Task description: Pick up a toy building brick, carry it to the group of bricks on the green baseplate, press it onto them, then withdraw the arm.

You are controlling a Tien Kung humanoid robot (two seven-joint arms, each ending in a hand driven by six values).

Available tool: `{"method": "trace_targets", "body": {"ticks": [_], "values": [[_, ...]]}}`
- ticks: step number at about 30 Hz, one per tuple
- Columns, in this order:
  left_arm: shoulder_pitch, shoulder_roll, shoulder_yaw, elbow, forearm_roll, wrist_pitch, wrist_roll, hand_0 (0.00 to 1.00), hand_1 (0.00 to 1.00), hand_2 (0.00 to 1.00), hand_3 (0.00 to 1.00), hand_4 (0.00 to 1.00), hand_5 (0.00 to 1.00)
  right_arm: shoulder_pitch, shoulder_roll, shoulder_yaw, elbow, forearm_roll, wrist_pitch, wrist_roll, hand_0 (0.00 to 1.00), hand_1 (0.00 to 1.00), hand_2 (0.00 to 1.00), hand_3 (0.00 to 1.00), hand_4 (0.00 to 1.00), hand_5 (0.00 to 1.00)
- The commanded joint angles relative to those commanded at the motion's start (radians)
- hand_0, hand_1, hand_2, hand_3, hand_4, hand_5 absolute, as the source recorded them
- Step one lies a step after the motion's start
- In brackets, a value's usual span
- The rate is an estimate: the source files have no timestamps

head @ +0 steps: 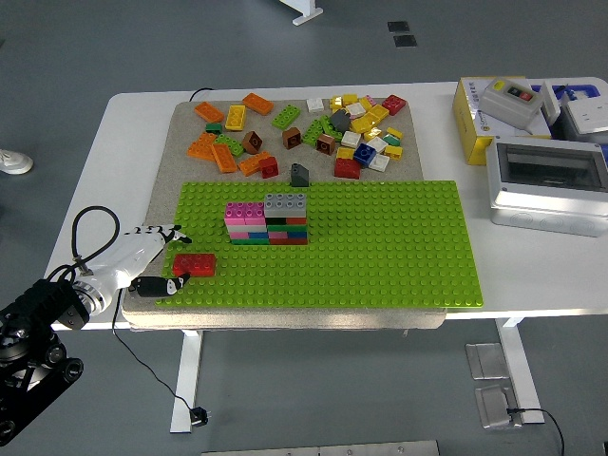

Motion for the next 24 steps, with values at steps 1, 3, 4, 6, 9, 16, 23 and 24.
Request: {"method": "trace_targets", "body": {"ticks": [1, 3, 4, 6, 9, 16, 23, 24], "values": [[-0.001, 0.000, 0.000, 0.000, -0.001, 0.000, 0.000, 0.983, 0.933, 0.973, 0.808, 0.681, 0.321, 0.000, 0.000, 0.000, 0.000, 0.000, 0.000, 0.000, 0.724, 0.711, 0.737, 0.686, 0.392, 0.829], [-0.002, -0.001, 0.001, 0.001, -0.002, 0.000, -0.001, 0.983, 0.933, 0.973, 0.808, 0.681, 0.321, 0.000, 0.000, 0.000, 0.000, 0.000, 0.001, 0.000, 0.724, 0.711, 0.737, 0.686, 0.392, 0.829], [-0.003, -0.002, 0.001, 0.002, -0.004, 0.000, -0.003, 0.982, 0.932, 0.953, 0.769, 0.674, 0.307, 0.000, 0.000, 0.001, 0.000, 0.000, 0.001, 0.000, 0.724, 0.712, 0.736, 0.685, 0.392, 0.829], [-0.005, -0.004, 0.002, 0.004, -0.008, 0.001, -0.006, 0.982, 0.932, 0.953, 0.769, 0.674, 0.307, 0.000, 0.000, 0.002, 0.000, 0.000, 0.001, 0.000, 0.724, 0.712, 0.736, 0.685, 0.392, 0.829], [-0.008, -0.008, 0.004, 0.010, -0.012, 0.002, -0.011, 0.982, 0.932, 0.953, 0.769, 0.674, 0.307, 0.001, 0.001, 0.003, 0.000, 0.000, 0.002, 0.001, 0.724, 0.712, 0.736, 0.685, 0.392, 0.829], [-0.008, -0.014, 0.006, 0.013, -0.019, -0.001, -0.016, 0.981, 0.930, 0.945, 0.634, 0.651, 0.287, 0.002, 0.000, 0.004, 0.000, 0.000, 0.003, 0.002, 0.725, 0.712, 0.735, 0.685, 0.393, 0.828], [-0.008, -0.015, 0.001, 0.016, -0.024, -0.002, -0.018, 0.978, 0.930, 0.942, 0.603, 0.631, 0.275, 0.002, 0.000, 0.008, 0.000, -0.002, 0.004, 0.002, 0.724, 0.712, 0.735, 0.685, 0.393, 0.825], [-0.007, -0.016, 0.001, 0.017, -0.025, -0.003, -0.019, 0.978, 0.930, 0.942, 0.603, 0.631, 0.275, 0.002, 0.000, 0.008, 0.000, -0.003, 0.004, 0.002, 0.724, 0.712, 0.735, 0.685, 0.393, 0.825]]}}
